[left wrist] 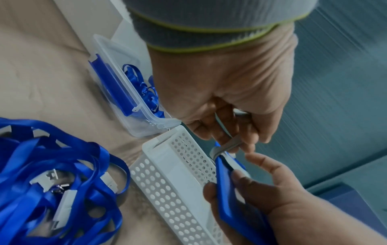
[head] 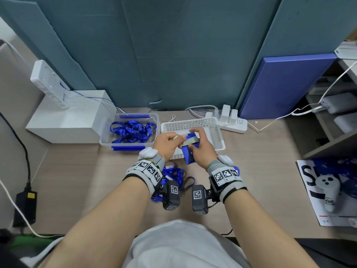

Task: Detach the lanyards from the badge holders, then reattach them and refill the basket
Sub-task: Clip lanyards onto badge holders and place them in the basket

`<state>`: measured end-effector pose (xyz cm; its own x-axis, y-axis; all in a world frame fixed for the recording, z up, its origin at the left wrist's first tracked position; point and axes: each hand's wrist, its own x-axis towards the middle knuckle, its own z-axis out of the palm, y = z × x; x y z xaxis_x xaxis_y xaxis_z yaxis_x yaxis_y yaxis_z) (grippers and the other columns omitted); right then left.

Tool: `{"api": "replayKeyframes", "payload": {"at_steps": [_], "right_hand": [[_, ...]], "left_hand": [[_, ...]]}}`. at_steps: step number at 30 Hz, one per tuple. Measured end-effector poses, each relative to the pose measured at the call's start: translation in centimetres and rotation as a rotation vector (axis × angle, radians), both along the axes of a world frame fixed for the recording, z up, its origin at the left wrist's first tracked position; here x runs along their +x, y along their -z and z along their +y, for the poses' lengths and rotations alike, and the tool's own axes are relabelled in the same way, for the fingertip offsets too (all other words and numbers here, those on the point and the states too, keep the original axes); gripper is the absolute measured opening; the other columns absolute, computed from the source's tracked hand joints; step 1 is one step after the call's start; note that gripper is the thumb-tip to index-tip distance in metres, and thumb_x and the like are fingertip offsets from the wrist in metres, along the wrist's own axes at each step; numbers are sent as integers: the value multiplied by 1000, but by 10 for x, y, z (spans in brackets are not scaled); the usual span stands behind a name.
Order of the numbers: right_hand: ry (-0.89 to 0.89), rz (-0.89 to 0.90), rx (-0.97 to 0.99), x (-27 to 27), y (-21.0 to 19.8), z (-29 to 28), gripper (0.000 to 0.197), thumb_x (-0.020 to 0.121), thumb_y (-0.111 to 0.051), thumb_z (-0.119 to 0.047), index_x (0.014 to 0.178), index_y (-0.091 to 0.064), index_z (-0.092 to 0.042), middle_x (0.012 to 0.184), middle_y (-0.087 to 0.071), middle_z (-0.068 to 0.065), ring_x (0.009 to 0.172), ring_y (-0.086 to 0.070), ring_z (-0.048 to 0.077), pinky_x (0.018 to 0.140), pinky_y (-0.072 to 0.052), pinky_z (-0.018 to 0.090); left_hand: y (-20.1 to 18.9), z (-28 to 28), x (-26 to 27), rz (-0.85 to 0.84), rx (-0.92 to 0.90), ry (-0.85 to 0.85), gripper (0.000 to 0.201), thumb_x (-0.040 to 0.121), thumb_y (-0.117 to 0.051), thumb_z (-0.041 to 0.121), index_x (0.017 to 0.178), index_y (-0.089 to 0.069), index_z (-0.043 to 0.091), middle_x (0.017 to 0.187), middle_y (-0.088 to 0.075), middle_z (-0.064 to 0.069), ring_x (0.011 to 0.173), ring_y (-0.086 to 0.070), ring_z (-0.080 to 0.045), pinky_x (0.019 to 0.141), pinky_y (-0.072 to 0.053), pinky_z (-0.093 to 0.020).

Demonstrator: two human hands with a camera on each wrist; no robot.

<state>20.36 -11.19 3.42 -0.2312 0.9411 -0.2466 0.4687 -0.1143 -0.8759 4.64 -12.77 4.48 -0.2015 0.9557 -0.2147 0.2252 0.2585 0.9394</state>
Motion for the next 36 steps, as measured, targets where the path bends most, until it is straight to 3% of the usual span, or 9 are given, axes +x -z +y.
{"api": "replayKeyframes", "payload": {"at_steps": [4, 8, 10, 13, 17, 19, 23, 31, 36], "right_hand": [[-23, -67, 19, -2, 3, -1, 23, 94, -54, -13, 105, -51, -33, 104, -65, -17, 92, -61, 19, 83, -53, 39], [-43, -80, 19, -3, 4, -3, 21, 93, -54, -13, 104, -52, -30, 98, -64, -16, 91, -60, 19, 86, -51, 41], [-62, -67, 26, -2, 5, -4, 21, 91, -54, -11, 98, -52, -30, 95, -64, -12, 91, -61, 19, 86, -52, 43], [-86, -21, 46, -3, 6, -4, 21, 91, -55, -9, 96, -52, -29, 98, -64, -10, 93, -60, 18, 85, -51, 41], [-27, 129, 26, -6, 2, -6, 15, 95, -58, -6, 105, -54, -16, 100, -61, -4, 85, -57, 11, 77, -50, 26], [-7, 167, 7, -6, 2, -6, 19, 94, -59, -4, 109, -53, -15, 103, -61, -1, 86, -58, 12, 81, -53, 30], [-42, 139, -7, -6, 1, -9, 34, 84, -52, -1, 110, -51, -24, 105, -62, 0, 91, -60, 19, 85, -54, 43], [-19, 52, -19, -6, 7, -16, 44, 79, -50, 1, 104, -51, -35, 93, -64, -9, 86, -60, 17, 84, -53, 42], [-24, 12, -17, -8, 11, -19, 44, 78, -50, 5, 103, -48, -32, 86, -64, 4, 83, -61, 29, 74, -51, 40]], "left_hand": [[-2, -1, 2, -59, 34, -34, 29, 87, -77, 23, 59, -67, 22, 70, -68, -12, 71, -60, -20, 79, -53, -40], [-3, -5, 1, -60, 57, -7, 4, 90, -72, 10, 93, -70, 8, 84, -72, -20, 71, -66, -19, 74, -57, -28], [0, -7, 2, -20, 28, -16, 13, 91, -70, 7, 103, -68, 12, 87, -73, -17, 68, -67, -15, 72, -57, -26], [8, -8, 0, 121, 50, -20, 18, 90, -68, 7, 99, -69, 24, 88, -73, -4, 72, -68, -15, 71, -58, -30], [5, -11, 0, 367, 84, 66, 23, 83, -75, 21, 100, -70, 36, 90, -69, 14, 85, -65, -3, 65, -54, -18], [1, -11, 0, 442, 95, 101, 25, 81, -78, 26, 103, -69, 34, 93, -68, 15, 88, -63, -2, 67, -50, -16], [3, -9, 1, 592, 53, 137, 24, 81, -76, 28, 103, -65, 33, 91, -68, 11, 88, -63, -12, 79, -51, -28], [15, -7, 12, 846, -57, 183, 17, 91, -64, 24, 105, -66, 32, 98, -70, 5, 100, -61, -21, 102, -36, -36], [22, -5, 16, 861, -103, 314, 19, 93, -58, 19, 103, -66, 33, 112, -63, 2, 111, -54, -23, 94, -38, -36]]}}
